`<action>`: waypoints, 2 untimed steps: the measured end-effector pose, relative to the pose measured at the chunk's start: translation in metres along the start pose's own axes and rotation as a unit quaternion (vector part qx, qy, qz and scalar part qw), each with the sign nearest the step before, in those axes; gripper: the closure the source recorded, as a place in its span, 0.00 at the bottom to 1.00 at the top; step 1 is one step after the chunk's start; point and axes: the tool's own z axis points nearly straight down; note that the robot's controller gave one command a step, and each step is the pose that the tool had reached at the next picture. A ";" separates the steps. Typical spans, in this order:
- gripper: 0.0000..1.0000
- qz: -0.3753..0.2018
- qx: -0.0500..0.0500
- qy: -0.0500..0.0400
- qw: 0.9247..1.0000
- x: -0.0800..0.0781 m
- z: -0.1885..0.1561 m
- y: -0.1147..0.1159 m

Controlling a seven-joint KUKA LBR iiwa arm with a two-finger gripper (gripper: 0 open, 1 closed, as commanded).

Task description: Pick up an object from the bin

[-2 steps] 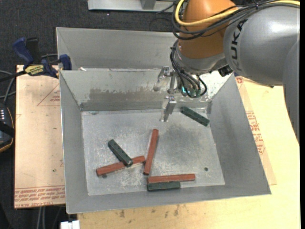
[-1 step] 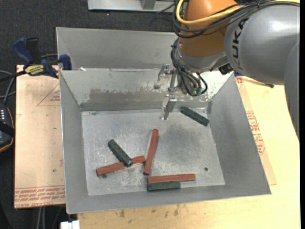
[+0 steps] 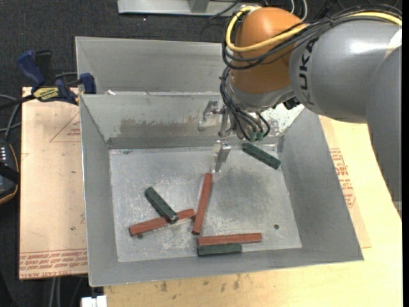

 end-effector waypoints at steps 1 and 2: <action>0.00 -0.096 0.000 0.001 0.995 0.016 0.060 0.009; 1.00 -0.162 0.000 -0.007 0.987 0.020 0.108 -0.034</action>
Offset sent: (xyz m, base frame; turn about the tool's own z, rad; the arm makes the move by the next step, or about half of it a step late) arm -0.0229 -0.0367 -0.1174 -0.3293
